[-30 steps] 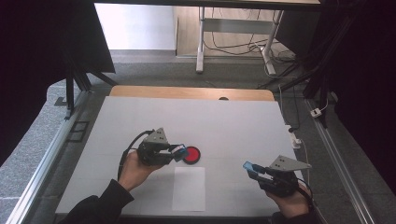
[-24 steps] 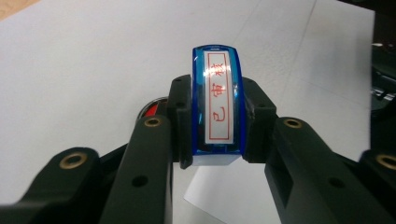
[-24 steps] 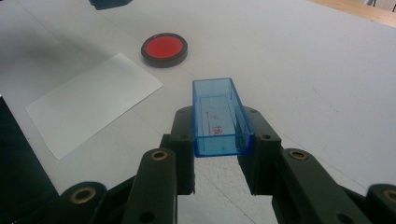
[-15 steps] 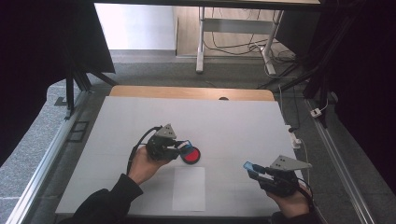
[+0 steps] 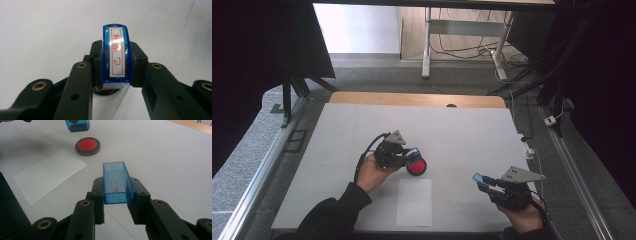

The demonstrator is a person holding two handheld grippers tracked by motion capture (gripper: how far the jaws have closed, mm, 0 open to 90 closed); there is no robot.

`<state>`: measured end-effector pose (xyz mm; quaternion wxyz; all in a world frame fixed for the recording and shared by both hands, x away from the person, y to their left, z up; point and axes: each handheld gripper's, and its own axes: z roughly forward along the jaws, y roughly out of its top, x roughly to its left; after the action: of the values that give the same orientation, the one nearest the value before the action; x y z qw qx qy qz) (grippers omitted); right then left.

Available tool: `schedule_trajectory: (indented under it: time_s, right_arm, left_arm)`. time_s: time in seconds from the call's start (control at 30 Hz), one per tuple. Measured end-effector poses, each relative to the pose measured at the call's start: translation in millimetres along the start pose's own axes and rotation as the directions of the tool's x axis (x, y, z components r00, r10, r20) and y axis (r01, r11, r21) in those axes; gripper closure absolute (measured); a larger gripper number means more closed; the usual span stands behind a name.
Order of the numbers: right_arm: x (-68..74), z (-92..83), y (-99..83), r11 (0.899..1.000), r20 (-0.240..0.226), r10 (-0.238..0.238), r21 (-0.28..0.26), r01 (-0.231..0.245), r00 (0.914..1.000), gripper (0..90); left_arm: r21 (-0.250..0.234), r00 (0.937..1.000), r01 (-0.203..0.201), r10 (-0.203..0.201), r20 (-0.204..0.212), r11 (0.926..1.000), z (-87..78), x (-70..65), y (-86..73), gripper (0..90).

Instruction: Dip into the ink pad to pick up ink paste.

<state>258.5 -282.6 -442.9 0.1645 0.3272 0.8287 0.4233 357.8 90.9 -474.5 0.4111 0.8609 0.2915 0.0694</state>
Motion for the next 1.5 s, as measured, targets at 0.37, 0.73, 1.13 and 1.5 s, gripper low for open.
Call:
schedule_trajectory:
  time_s: [0.37,0.73,1.13,1.5]
  right_arm:
    - [-0.5,-0.2,-0.1,1.000,0.002,0.003,0.001,-0.003,1.0000,69.1]
    - [-0.6,0.1,-0.2,1.000,0.004,0.005,0.006,-0.005,1.0000,69.1]
    - [-0.6,0.2,-0.3,1.000,0.003,0.005,0.006,-0.005,1.0000,69.1]
    - [-0.5,0.0,-0.2,1.000,0.002,0.005,0.005,-0.005,1.0000,69.1]
  left_arm:
    - [0.035,0.9999,-0.005,0.006,-0.014,0.9994,13.9,2.6,-2.2,69.5]
    - [0.058,0.9999,-0.008,0.009,-0.008,0.9983,22.4,2.9,-5.4,69.6]
    - [0.083,0.9999,-0.005,0.006,-0.012,0.9965,31.9,1.5,-6.8,69.6]
    - [0.099,0.9997,0.000,0.002,-0.024,0.9951,34.7,-0.3,-6.5,69.7]
